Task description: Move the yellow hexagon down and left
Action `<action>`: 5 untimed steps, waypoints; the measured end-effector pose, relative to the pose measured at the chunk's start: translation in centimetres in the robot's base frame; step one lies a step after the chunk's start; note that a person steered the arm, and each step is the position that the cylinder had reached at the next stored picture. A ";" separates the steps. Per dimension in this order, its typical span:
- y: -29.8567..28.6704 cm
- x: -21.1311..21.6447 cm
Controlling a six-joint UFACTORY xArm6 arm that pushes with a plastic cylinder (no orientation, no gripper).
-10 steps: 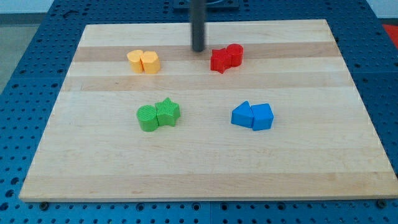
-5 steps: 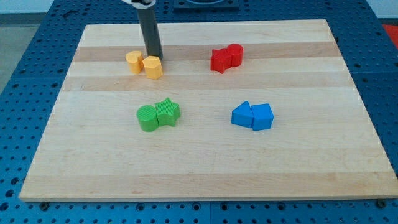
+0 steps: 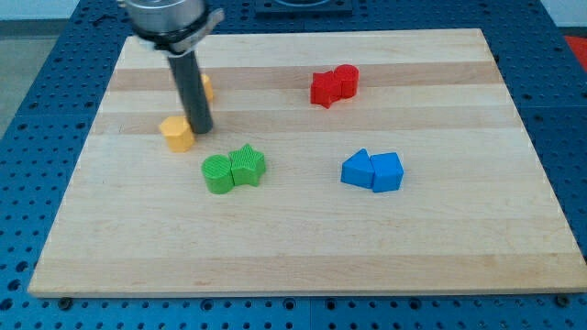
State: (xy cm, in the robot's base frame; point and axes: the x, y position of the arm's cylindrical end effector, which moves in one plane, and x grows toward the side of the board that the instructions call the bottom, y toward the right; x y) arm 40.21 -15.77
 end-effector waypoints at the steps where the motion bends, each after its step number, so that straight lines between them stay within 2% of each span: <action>1: -0.6 2.8; 2: -1.3 4.0; 3: -4.7 5.5; 5: -9.0 5.7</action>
